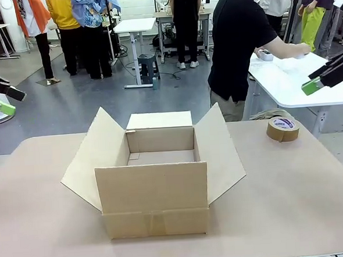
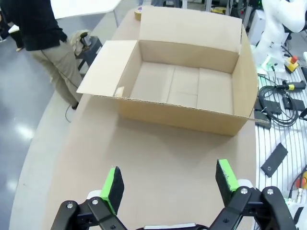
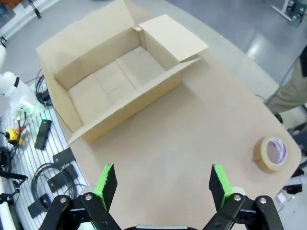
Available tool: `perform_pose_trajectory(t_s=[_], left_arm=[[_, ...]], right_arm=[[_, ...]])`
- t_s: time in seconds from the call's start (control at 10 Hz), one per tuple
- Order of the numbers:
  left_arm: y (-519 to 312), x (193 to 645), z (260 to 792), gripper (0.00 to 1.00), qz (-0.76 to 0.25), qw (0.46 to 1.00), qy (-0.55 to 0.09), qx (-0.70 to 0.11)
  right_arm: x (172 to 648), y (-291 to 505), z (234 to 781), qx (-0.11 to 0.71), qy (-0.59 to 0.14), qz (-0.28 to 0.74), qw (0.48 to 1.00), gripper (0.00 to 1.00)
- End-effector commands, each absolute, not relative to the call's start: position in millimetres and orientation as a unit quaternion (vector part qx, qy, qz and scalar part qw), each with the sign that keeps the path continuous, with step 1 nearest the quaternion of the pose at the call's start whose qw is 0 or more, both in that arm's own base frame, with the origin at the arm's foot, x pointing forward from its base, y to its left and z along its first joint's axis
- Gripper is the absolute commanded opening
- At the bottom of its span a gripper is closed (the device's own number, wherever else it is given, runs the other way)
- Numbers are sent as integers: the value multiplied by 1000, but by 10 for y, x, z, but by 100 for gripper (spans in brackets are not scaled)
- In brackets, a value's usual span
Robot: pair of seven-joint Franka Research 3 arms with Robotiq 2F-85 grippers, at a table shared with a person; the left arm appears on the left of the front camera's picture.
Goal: Wrap the clocks to prevent damage.
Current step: Open the side flaps of the Package Box.
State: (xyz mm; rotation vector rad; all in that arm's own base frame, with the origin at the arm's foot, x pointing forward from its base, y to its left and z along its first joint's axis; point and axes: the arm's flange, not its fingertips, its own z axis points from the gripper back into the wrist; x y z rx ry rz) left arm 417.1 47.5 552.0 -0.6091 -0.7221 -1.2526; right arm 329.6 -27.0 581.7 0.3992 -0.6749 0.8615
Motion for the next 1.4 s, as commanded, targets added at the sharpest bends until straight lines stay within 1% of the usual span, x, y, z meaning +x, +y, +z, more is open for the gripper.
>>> perform_pose_trajectory(t_s=[0.0,0.2,0.4,0.5,0.6,1.1,1.2,1.3], left_arm=[[558,4142,5597,100,-557,704,-337,-284],[609,4009,5622,100,-547,704,-348,-290],[649,3932,5636,100,-535,716,-351,-278],[701,3966,5659,100,-532,722,-351,-269],[664,3999,5651,100,-540,716,-341,-281],[664,3999,5651,100,-540,716,-341,-281],[655,3991,5646,100,-539,723,-334,-276],[701,3984,5617,40,-559,702,-341,-279]], right_arm=[[3170,-305,5746,194,-325,420,825,100],[3065,-390,5752,210,-324,448,806,100],[3000,-380,5774,203,-316,459,805,100],[2981,-355,5774,206,-300,476,800,100],[3047,-398,5816,199,-317,448,812,100],[3047,-398,5816,199,-317,448,812,100],[3011,-417,5838,194,-311,443,818,100],[2956,-391,5833,185,-323,462,805,41]])
